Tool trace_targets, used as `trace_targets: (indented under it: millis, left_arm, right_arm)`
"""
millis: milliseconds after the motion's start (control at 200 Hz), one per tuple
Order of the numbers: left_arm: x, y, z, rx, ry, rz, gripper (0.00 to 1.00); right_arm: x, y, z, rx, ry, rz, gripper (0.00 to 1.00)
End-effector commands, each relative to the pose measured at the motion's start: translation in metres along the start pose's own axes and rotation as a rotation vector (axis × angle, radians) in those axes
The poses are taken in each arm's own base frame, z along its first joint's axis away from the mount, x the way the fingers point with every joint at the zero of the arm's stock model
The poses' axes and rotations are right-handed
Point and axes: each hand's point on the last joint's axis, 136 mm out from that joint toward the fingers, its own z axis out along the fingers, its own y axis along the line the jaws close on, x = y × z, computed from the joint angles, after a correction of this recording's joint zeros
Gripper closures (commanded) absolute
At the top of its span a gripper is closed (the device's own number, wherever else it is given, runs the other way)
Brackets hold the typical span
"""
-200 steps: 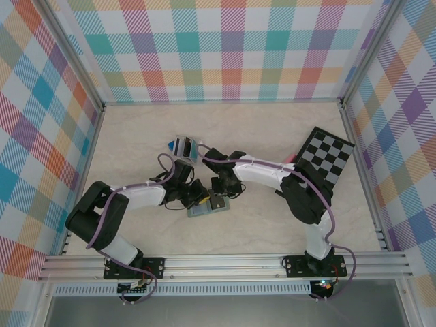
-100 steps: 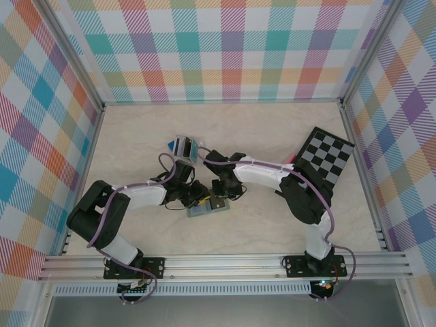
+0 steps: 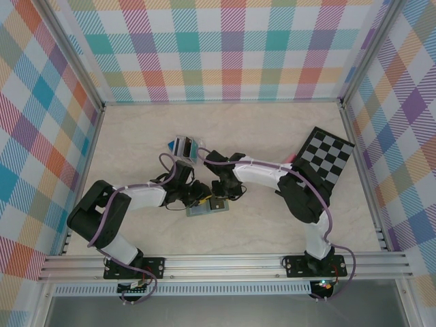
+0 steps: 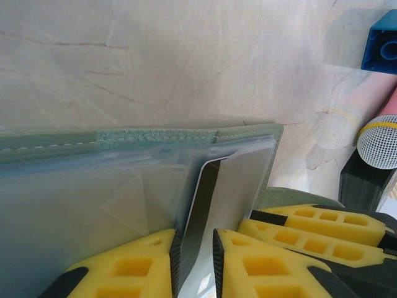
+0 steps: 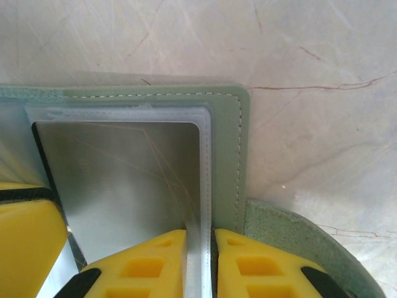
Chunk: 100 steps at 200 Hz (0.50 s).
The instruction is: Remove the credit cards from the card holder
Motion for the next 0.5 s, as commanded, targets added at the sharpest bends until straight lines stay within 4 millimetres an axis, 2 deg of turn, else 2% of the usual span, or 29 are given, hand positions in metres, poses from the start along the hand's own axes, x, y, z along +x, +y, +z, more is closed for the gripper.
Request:
trace_targets:
  millis: [0, 230, 420, 495]
  left_arm:
    - [0.008, 0.022, 0.006, -0.032, 0.036, -0.018, 0.78]
    - [0.006, 0.026, 0.003, -0.023, 0.035, -0.027, 0.78]
    - [-0.001, 0.036, -0.008, -0.109, -0.012, 0.004, 0.77]
    - [-0.002, 0.045, -0.012, -0.166, -0.025, 0.017, 0.78]
  right_arm:
    - [0.011, 0.001, 0.016, -0.012, 0.06, -0.021, 0.83]
    - [0.014, -0.001, 0.02, -0.006, 0.077, -0.022, 0.84]
    - [0.015, -0.001, 0.022, -0.002, 0.083, -0.024, 0.85]
    - [0.015, -0.002, 0.022, 0.0, 0.082, -0.023, 0.86]
